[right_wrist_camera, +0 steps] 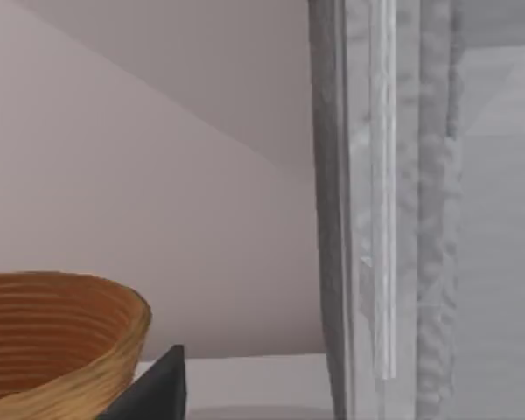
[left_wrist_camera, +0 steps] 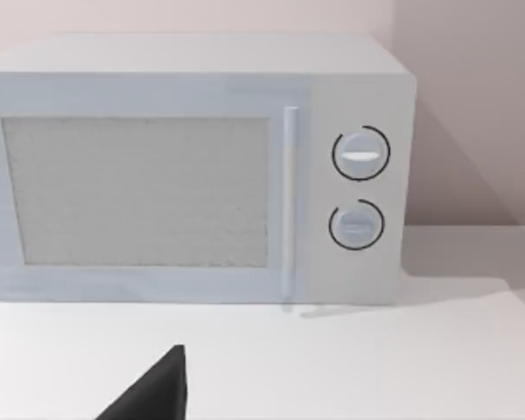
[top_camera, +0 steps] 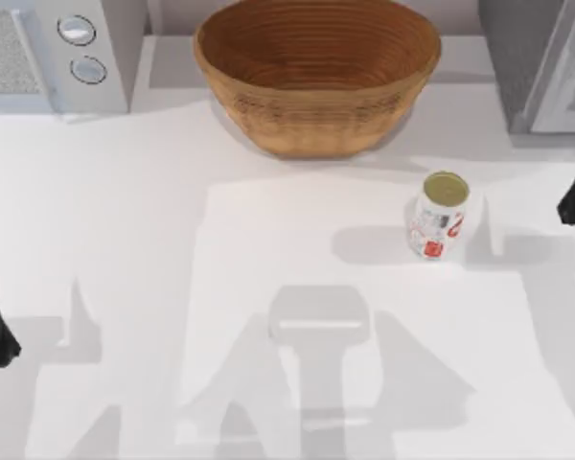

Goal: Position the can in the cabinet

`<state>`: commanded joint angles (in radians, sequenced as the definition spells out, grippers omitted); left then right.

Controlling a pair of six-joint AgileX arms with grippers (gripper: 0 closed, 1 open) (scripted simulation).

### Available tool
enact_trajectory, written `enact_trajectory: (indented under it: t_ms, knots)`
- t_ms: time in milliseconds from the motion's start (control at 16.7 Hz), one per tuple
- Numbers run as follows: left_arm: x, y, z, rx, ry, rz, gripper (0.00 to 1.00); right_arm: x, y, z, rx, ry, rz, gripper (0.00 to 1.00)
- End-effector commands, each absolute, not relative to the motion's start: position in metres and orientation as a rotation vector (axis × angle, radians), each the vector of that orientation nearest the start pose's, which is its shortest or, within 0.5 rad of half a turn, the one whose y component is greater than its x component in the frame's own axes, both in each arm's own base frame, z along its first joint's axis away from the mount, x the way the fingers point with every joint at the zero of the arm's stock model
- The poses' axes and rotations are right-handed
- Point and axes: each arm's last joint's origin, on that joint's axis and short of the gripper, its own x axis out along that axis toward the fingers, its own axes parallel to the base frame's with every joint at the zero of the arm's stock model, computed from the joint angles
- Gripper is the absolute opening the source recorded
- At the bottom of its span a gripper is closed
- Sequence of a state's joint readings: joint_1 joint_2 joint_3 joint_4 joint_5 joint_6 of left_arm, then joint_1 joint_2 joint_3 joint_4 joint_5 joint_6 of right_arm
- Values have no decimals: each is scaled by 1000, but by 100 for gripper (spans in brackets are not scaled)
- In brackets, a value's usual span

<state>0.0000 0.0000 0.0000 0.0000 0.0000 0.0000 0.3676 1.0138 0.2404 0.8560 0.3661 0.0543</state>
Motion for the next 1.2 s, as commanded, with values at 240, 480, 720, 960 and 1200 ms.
enact_trajectory:
  t_ms: [240,480,720,960,1200]
  knots:
    - [106,-1,160,0,0,0,100,225,104,171,64,-50,10,100]
    - [106,-1,160,0,0,0,100,243,144,117,49,-25,5,100]
    - [106,-1,160,0,0,0,100,241,170,61,28,-11,-3,100]
    - [106,-1,160,0,0,0,100,232,179,21,8,-6,-9,100]
    - [106,-1,160,0,0,0,100,228,180,10,1,-6,-11,100]
